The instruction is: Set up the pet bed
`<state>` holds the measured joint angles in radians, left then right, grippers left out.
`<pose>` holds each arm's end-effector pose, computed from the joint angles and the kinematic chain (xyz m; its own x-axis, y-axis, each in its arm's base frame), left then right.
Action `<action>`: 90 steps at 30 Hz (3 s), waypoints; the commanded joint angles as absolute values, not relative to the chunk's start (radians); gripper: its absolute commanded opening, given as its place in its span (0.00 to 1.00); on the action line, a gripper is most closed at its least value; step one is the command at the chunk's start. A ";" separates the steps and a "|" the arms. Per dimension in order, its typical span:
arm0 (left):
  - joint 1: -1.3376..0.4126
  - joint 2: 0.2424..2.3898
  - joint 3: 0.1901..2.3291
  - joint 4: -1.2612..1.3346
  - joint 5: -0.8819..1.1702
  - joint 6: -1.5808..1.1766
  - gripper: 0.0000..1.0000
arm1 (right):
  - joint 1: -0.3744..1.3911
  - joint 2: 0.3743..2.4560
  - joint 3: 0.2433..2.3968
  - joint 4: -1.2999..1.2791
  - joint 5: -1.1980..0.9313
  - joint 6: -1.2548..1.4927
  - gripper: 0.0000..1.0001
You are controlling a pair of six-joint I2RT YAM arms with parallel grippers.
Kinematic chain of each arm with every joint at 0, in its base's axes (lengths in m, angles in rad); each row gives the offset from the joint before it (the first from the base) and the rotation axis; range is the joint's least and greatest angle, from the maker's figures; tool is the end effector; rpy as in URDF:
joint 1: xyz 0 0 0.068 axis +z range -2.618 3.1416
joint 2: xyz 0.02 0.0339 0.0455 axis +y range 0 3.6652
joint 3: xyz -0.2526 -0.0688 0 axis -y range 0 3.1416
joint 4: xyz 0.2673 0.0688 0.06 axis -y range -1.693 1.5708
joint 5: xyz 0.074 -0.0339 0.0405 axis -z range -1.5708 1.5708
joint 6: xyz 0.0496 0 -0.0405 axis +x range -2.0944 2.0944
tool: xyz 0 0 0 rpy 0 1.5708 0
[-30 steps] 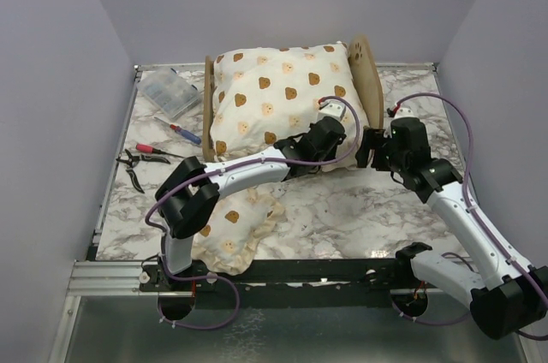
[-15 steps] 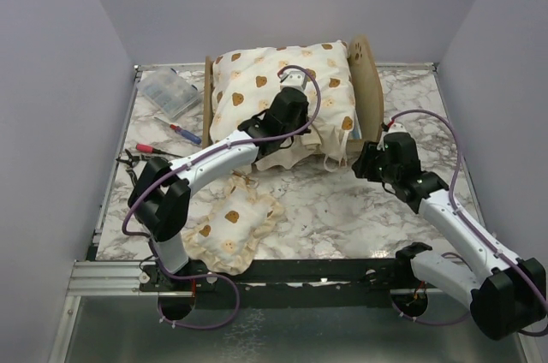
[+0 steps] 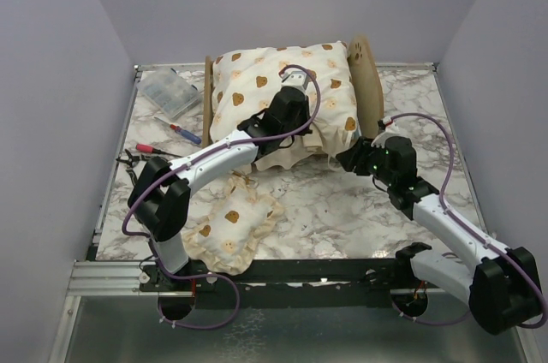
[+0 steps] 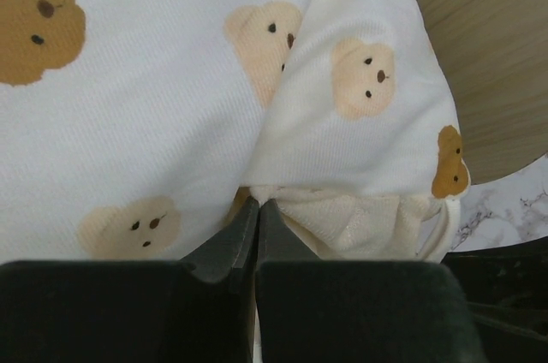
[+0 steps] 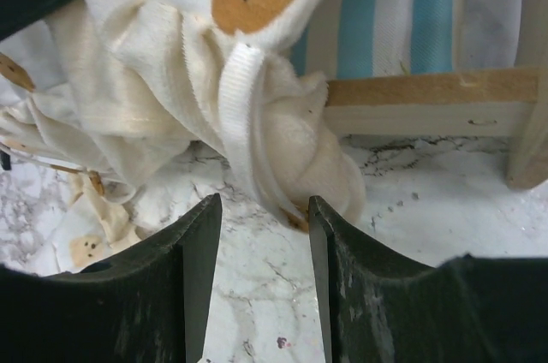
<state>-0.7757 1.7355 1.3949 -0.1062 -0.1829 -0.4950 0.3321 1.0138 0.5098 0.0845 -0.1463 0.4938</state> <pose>0.3234 -0.3045 0.2769 -0.5429 -0.1218 -0.8309 0.3563 0.8625 -0.3592 0.2452 0.0922 0.2012 -0.5516 0.3058 -0.7760 -0.2123 0.8483 0.4852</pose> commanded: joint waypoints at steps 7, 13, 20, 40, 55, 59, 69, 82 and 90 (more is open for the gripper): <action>-0.752 1.736 1.421 -0.082 -0.180 -0.508 0.00 | 0.328 1.065 0.483 0.190 -0.138 0.488 0.29; -0.731 1.725 1.402 -0.080 -0.204 -0.493 0.00 | 0.327 0.978 0.569 0.013 -0.140 0.460 0.01; -0.725 1.733 1.382 -0.078 -0.248 -0.457 0.00 | 0.328 1.002 0.949 -0.344 -0.239 0.447 0.01; -0.707 1.728 1.338 -0.079 -0.267 -0.450 0.00 | 0.327 0.933 1.168 -0.613 -0.154 0.345 0.26; -0.707 1.731 1.335 -0.079 -0.258 -0.457 0.00 | 0.328 0.924 0.441 0.107 -0.068 0.364 0.40; -0.706 1.730 1.333 -0.078 -0.256 -0.457 0.00 | 0.329 1.000 0.354 0.320 -0.049 0.370 0.44; -0.705 1.737 1.334 -0.078 -0.239 -0.468 0.00 | 0.329 1.255 0.309 0.667 -0.040 0.393 0.47; -0.700 1.735 1.329 -0.079 -0.226 -0.480 0.00 | 0.329 1.469 0.339 0.859 0.016 0.428 0.45; -0.697 1.731 1.325 -0.077 -0.225 -0.485 0.00 | 0.329 1.463 0.327 0.834 -0.029 0.420 0.10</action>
